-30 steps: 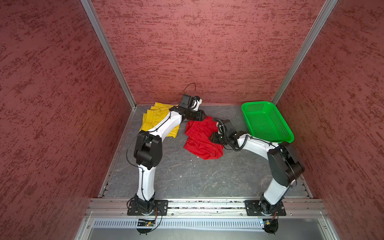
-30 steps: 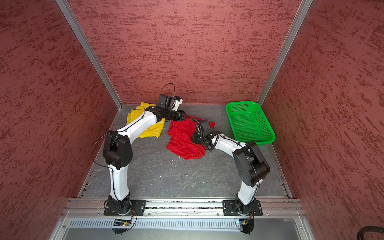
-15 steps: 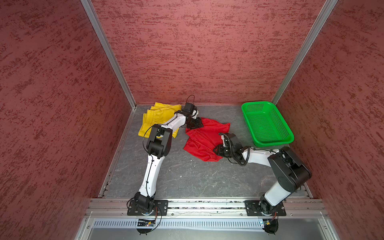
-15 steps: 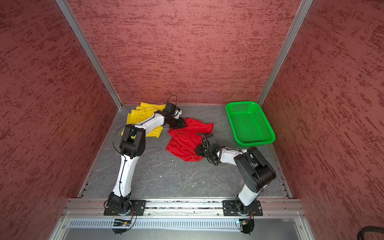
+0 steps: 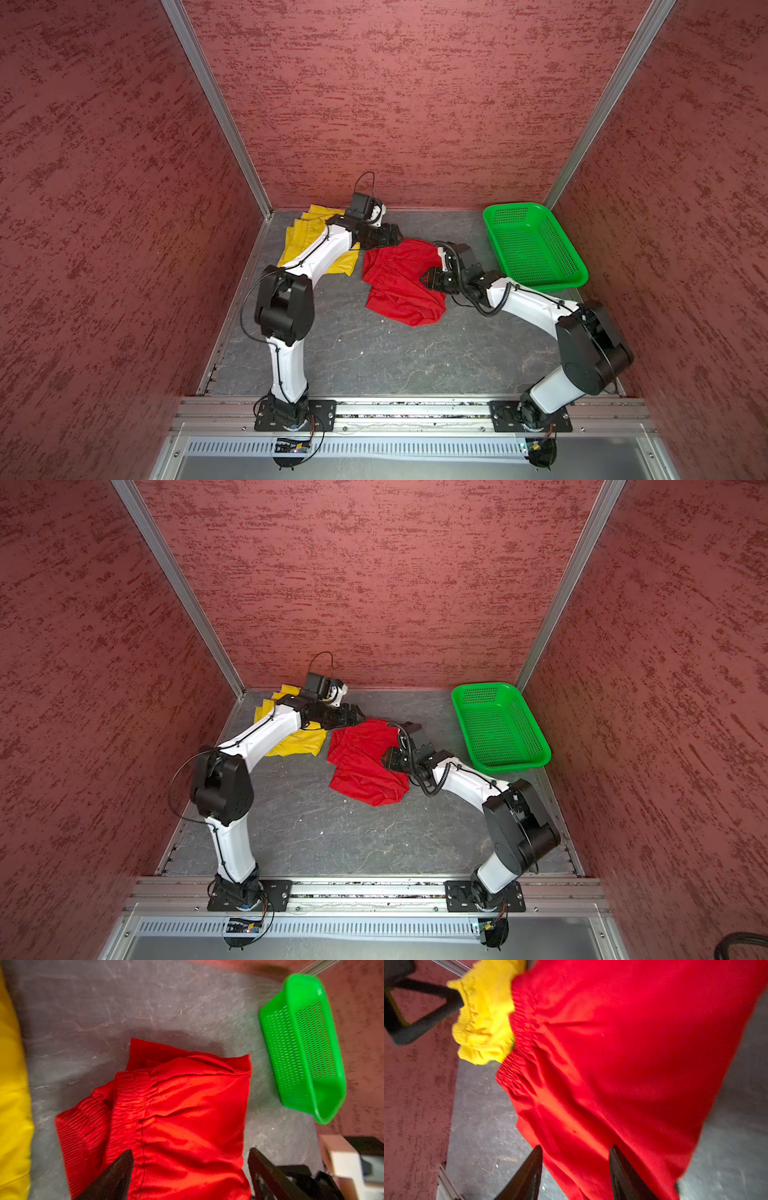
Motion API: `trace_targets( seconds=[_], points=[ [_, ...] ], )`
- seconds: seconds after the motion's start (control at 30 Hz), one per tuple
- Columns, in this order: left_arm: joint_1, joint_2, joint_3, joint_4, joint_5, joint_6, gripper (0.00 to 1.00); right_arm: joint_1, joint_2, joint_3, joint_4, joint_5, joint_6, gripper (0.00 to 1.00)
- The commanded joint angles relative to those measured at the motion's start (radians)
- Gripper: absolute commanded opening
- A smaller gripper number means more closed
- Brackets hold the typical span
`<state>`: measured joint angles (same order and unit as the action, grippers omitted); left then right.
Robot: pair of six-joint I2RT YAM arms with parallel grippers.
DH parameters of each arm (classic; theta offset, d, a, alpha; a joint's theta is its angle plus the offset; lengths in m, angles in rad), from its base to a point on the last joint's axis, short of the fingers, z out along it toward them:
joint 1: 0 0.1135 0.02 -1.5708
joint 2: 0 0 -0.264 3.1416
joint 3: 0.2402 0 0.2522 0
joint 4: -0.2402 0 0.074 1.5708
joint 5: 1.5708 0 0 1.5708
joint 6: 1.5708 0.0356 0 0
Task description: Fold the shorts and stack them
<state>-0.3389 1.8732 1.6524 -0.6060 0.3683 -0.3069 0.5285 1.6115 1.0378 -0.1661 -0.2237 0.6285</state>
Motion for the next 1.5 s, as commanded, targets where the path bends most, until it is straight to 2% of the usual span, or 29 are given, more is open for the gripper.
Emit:
trace_targets(
  seconds=[0.0,0.2,0.4,0.67,0.77,0.87,0.97,1.0,1.1,1.17,1.2,1.33,1.47],
  points=[
    [0.061,-0.035,-0.113,0.007,0.022,-0.039,0.9,0.004,0.081,0.068,-0.047,0.04,-0.037,0.53],
    [0.125,-0.046,-0.322,0.057,0.094,-0.083,0.93,-0.002,0.197,0.095,-0.047,0.051,-0.033,0.52],
    [0.121,-0.012,-0.435,0.132,0.157,-0.12,0.96,-0.005,0.219,0.023,-0.031,0.043,-0.012,0.51],
    [0.051,0.089,-0.46,0.218,0.165,-0.152,0.96,-0.005,0.223,-0.065,0.015,0.017,0.011,0.5],
    [0.031,0.144,-0.445,0.245,0.169,-0.172,0.93,-0.005,0.223,-0.089,0.035,0.003,0.021,0.49],
    [0.007,0.18,-0.438,0.29,0.17,-0.21,0.84,-0.004,0.223,-0.131,0.074,-0.014,0.044,0.48],
    [-0.02,0.192,-0.424,0.332,0.186,-0.239,0.7,-0.002,0.22,-0.179,0.14,-0.031,0.082,0.47],
    [-0.028,0.188,-0.42,0.344,0.184,-0.245,0.62,-0.001,0.22,-0.19,0.16,-0.037,0.092,0.46],
    [-0.043,0.163,-0.391,0.341,0.171,-0.228,0.23,0.001,0.215,-0.188,0.171,-0.036,0.102,0.46],
    [-0.054,0.136,-0.347,0.28,0.119,-0.168,0.05,0.002,0.195,-0.185,0.178,-0.033,0.102,0.46],
    [-0.062,0.121,-0.317,0.239,0.072,-0.123,0.0,0.001,0.181,-0.182,0.178,-0.03,0.099,0.48],
    [-0.072,0.085,-0.188,0.056,-0.079,0.069,0.0,0.001,0.104,-0.169,0.148,-0.012,0.081,0.56],
    [-0.055,0.114,-0.045,-0.112,-0.206,0.246,0.0,0.0,0.027,-0.176,0.116,-0.004,0.064,0.58]
  ],
)
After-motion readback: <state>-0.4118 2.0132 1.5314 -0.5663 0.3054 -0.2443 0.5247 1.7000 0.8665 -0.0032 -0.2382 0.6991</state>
